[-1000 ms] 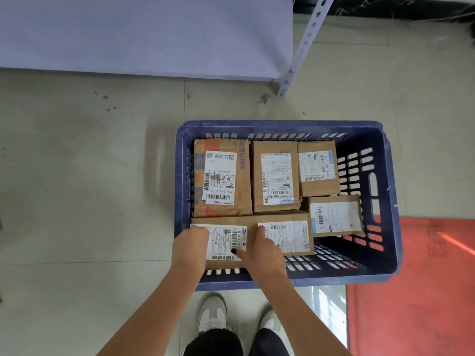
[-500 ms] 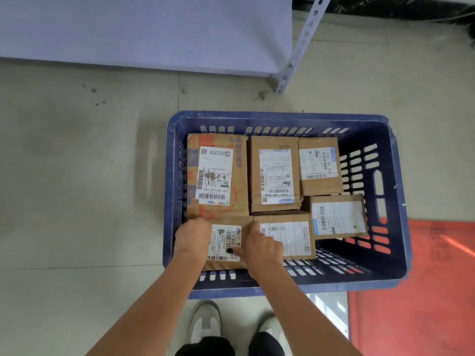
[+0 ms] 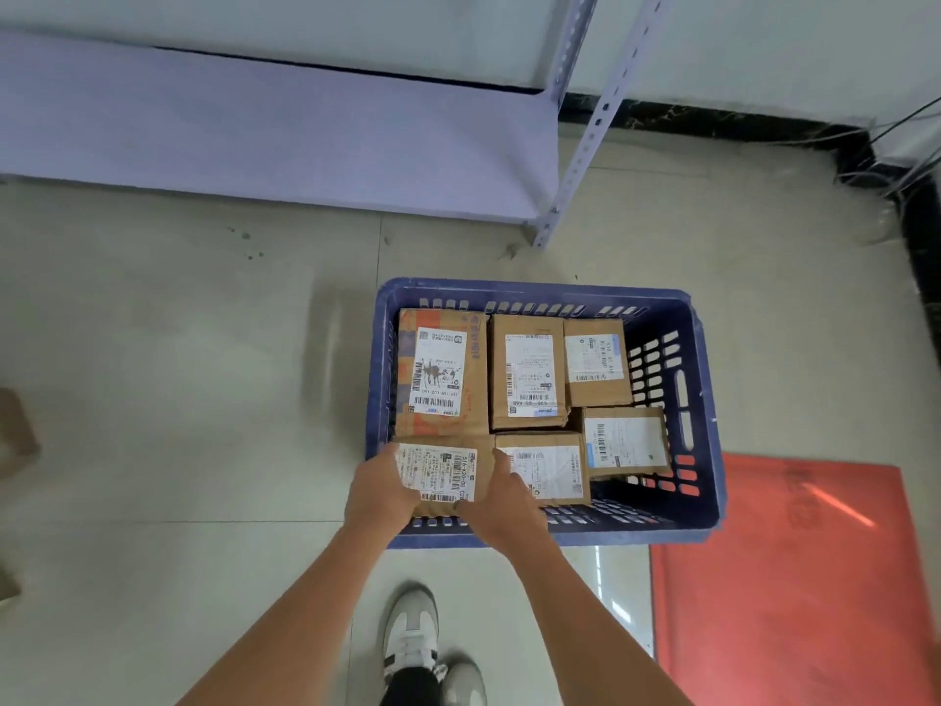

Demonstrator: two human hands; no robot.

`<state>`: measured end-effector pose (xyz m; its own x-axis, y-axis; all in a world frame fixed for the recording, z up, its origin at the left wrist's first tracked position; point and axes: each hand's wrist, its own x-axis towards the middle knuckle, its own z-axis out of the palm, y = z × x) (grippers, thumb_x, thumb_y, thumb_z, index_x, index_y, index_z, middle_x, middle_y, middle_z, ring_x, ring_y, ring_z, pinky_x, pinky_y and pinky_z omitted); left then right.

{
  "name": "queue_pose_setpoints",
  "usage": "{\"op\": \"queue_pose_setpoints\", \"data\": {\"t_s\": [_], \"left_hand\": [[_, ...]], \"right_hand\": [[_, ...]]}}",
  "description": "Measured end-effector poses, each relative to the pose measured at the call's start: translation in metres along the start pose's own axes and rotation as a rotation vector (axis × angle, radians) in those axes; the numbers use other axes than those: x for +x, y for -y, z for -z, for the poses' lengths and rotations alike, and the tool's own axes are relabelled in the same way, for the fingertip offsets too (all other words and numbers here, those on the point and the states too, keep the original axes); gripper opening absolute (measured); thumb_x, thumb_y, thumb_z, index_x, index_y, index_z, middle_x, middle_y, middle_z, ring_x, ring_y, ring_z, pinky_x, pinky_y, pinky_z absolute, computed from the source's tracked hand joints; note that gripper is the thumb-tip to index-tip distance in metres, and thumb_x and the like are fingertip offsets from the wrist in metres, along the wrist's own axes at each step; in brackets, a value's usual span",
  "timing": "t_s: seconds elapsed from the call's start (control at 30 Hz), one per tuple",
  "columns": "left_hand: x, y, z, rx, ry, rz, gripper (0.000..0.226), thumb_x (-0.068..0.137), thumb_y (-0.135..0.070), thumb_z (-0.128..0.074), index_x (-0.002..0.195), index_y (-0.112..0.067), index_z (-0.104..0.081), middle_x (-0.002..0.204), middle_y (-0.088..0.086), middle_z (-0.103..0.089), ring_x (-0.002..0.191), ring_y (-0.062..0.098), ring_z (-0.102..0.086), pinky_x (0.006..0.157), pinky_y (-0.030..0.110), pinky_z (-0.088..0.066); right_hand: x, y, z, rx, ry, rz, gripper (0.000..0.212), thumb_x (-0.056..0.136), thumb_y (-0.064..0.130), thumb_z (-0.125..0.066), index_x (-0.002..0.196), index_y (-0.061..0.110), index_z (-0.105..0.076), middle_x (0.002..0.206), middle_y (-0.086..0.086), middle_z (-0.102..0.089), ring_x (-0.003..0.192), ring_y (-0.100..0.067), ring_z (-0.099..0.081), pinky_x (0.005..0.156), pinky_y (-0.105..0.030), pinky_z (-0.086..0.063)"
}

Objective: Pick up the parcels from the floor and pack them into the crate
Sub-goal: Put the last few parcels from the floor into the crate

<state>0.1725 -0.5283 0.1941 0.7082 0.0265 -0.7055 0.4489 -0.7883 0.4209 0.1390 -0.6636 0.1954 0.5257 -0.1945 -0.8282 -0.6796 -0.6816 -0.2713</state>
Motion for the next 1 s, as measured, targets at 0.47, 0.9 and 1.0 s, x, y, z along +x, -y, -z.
{"op": "queue_pose_setpoints", "data": {"t_s": [0.47, 0.9, 1.0], "left_hand": [[-0.207, 0.048, 0.114, -0.146, -0.141, 0.157, 0.074, 0.083, -0.019, -0.058, 0.146, -0.024, -0.019, 0.146, -0.003, -0.039, 0.133, 0.014, -0.038, 0.107, 0.024, -0.036], [-0.200, 0.273, 0.237, -0.183, -0.284, 0.331, 0.073, 0.084, -0.014, -0.056, 0.146, -0.017, -0.019, 0.132, 0.007, -0.050, 0.119, 0.021, -0.049, 0.094, 0.027, -0.043], [-0.194, 0.352, 0.266, -0.223, -0.261, 0.392, 0.072, 0.084, -0.013, -0.056, 0.146, -0.015, -0.020, 0.128, 0.007, -0.052, 0.117, 0.021, -0.050, 0.092, 0.026, -0.042]], "right_hand": [[-0.196, 0.103, -0.007, 0.352, 0.229, 0.287, 0.083, 0.080, 0.008, -0.062, 0.148, 0.023, -0.015, 0.118, -0.005, -0.059, 0.085, -0.008, -0.054, 0.061, -0.005, -0.041], [-0.219, 0.257, -0.174, 0.164, 0.335, 0.435, 0.087, 0.080, 0.015, -0.060, 0.149, 0.033, -0.009, 0.144, -0.005, -0.038, 0.114, -0.018, -0.045, 0.074, -0.018, -0.035], [-0.218, 0.295, -0.246, 0.128, 0.378, 0.402, 0.088, 0.079, 0.016, -0.060, 0.149, 0.033, -0.009, 0.149, -0.006, -0.033, 0.131, -0.022, -0.037, 0.087, -0.023, -0.032]]}}
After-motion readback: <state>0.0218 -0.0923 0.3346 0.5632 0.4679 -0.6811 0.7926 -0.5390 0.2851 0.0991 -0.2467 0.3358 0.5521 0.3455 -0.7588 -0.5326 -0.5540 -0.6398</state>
